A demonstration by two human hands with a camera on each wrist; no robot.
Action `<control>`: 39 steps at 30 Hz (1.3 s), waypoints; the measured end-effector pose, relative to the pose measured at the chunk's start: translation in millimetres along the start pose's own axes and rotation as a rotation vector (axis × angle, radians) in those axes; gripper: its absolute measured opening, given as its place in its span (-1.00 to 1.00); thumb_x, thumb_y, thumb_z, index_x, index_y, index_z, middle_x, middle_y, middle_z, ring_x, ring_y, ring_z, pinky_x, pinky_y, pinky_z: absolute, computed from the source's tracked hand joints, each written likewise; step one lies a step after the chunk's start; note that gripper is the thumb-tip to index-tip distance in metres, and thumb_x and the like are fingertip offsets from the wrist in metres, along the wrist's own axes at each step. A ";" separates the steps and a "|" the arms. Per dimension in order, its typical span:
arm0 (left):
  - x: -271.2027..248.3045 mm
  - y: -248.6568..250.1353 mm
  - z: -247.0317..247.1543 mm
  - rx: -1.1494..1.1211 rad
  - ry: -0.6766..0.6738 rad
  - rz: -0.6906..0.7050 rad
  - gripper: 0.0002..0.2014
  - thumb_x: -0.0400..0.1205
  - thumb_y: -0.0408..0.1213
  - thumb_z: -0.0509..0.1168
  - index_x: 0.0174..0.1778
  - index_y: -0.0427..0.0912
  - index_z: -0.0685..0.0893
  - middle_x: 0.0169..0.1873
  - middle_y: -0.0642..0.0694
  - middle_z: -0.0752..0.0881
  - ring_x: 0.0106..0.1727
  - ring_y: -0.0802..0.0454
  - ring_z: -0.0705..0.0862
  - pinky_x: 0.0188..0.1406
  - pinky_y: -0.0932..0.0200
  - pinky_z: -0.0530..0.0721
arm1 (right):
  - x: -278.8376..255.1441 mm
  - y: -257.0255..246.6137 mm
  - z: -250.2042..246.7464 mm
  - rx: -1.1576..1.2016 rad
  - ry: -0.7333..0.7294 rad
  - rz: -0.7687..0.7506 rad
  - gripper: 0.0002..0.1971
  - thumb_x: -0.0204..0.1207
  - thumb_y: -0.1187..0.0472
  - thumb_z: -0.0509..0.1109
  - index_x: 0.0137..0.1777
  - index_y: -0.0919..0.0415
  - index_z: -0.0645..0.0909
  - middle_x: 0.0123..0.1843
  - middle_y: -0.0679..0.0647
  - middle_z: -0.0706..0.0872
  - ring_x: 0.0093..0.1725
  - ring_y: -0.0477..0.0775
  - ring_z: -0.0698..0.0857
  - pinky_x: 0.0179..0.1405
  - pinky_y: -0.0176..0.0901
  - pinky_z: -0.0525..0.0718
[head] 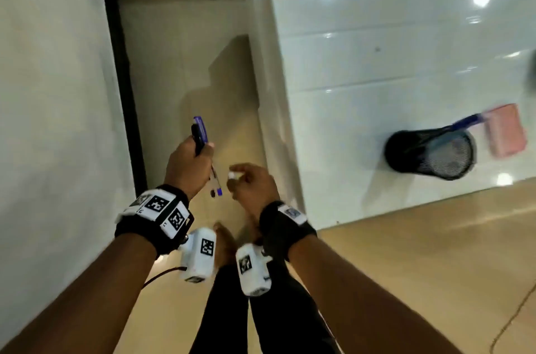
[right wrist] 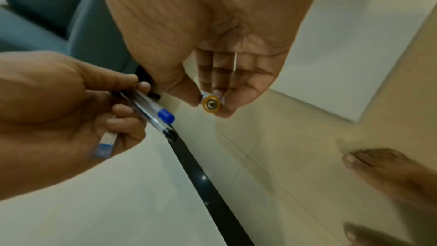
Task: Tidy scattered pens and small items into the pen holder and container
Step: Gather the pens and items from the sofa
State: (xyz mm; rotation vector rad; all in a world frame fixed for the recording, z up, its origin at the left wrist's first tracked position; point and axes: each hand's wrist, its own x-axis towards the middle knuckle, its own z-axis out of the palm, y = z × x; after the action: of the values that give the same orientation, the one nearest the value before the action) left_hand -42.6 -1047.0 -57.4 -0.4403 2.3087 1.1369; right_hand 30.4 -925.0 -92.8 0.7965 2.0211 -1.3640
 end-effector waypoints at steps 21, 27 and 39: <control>-158.6 213.8 158.4 -0.051 -0.335 0.431 -0.83 0.71 -0.14 0.23 -0.22 0.07 0.56 -0.44 0.09 0.56 -0.38 0.18 0.51 -0.34 0.32 0.47 | -147.1 79.9 -350.3 -0.073 0.503 -0.170 -0.69 0.39 0.25 0.48 0.09 -0.11 0.68 -0.33 -0.15 0.69 -0.31 -0.19 0.69 -0.28 -0.35 0.61; -174.4 245.7 209.1 -0.047 -0.370 0.440 -0.63 0.65 0.04 0.15 0.19 -0.10 0.65 -0.02 -0.05 0.77 0.04 0.09 0.72 0.05 0.08 0.68 | -88.3 101.2 -423.3 -0.441 0.433 -0.238 -0.69 0.48 0.16 0.37 0.21 -0.09 0.66 -0.04 -0.09 0.74 -0.05 0.00 0.69 -0.10 -0.09 0.66; -178.8 256.3 226.1 -0.165 -0.217 0.332 -0.78 0.65 -0.04 0.17 0.00 -0.04 0.66 -0.19 -0.03 0.73 -0.12 0.11 0.68 -0.09 0.22 0.61 | -43.0 79.4 -445.0 -0.821 0.235 -0.406 -0.71 0.51 0.29 0.29 0.13 0.00 0.72 -0.04 -0.05 0.83 0.07 0.12 0.61 -0.21 -0.10 0.59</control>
State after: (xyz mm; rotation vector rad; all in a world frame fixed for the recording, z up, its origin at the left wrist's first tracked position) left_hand 44.8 -703.1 93.9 0.0139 2.1550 1.4620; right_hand 61.6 -489.7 32.7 0.1760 2.7177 -0.4984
